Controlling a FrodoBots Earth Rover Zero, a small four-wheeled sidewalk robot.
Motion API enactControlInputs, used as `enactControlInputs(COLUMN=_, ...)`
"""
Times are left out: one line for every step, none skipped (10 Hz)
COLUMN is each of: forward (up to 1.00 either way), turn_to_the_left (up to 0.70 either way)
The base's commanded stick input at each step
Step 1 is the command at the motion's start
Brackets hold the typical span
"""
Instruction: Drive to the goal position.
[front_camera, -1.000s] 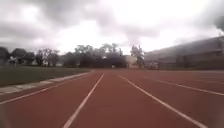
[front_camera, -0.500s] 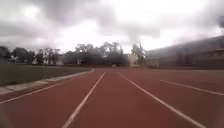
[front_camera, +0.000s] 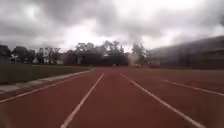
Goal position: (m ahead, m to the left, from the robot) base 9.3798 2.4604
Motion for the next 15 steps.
enactControlInputs(forward=0.7, turn_to_the_left=0.0)
enactControlInputs(forward=0.7, turn_to_the_left=0.0)
enactControlInputs(forward=0.7, turn_to_the_left=0.0)
enactControlInputs(forward=0.7, turn_to_the_left=0.0)
enactControlInputs(forward=0.7, turn_to_the_left=0.0)
enactControlInputs(forward=0.7, turn_to_the_left=0.0)
enactControlInputs(forward=0.7, turn_to_the_left=0.0)
enactControlInputs(forward=0.7, turn_to_the_left=0.0)
enactControlInputs(forward=0.7, turn_to_the_left=0.0)
enactControlInputs(forward=0.7, turn_to_the_left=0.0)
enactControlInputs(forward=0.7, turn_to_the_left=0.0)
enactControlInputs(forward=0.7, turn_to_the_left=0.0)
enactControlInputs(forward=0.7, turn_to_the_left=0.0)
enactControlInputs(forward=0.7, turn_to_the_left=0.0)
enactControlInputs(forward=0.7, turn_to_the_left=0.0)
